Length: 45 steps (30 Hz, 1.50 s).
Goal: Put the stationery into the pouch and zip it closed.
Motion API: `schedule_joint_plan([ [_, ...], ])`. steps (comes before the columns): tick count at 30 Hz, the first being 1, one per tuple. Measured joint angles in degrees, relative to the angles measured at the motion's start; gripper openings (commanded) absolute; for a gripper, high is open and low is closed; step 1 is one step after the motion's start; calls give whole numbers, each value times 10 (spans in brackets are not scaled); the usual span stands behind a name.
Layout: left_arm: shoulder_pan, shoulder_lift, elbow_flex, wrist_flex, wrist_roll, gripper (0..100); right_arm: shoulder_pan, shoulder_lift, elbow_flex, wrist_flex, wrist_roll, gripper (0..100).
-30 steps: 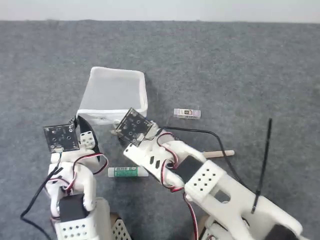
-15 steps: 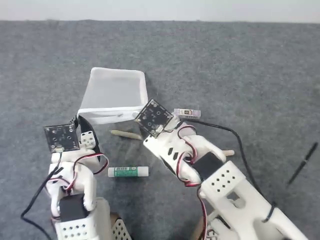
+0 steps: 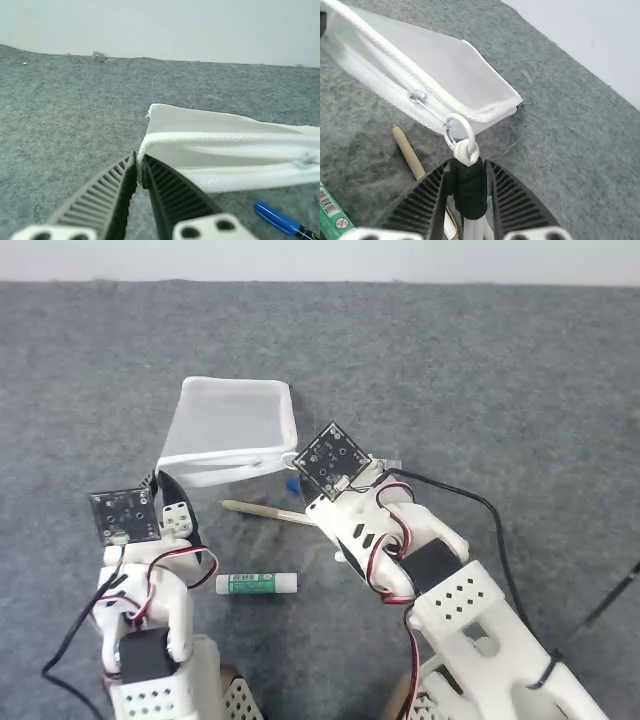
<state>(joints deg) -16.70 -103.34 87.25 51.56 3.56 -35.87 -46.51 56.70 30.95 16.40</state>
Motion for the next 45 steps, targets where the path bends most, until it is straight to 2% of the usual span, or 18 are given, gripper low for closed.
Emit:
schedule_joint_plan([
  [3,1,0,0,0,0,35,0,-5,0,6,0,7],
  [8,0,0,0,0,0,186,-4,-77,0,58,4,7],
  [17,27,0,-1,11,-1,190,-38,-168,39,77,36,7],
  [24,34,0,-1,11,-8,187,-41,-176,45,77,40,7],
  [29,36,0,-1,4,-10,183,-53,-244,78,78,40,7],
  [35,38,0,-1,2,-12,118,-66,-334,116,78,40,7],
  [39,52,0,-1,2,-32,86,-67,-356,126,78,40,7],
  [43,71,0,-1,2,-51,6,-67,-358,128,78,40,10],
  [45,78,0,-1,2,-51,10,-67,-358,128,78,40,40],
])
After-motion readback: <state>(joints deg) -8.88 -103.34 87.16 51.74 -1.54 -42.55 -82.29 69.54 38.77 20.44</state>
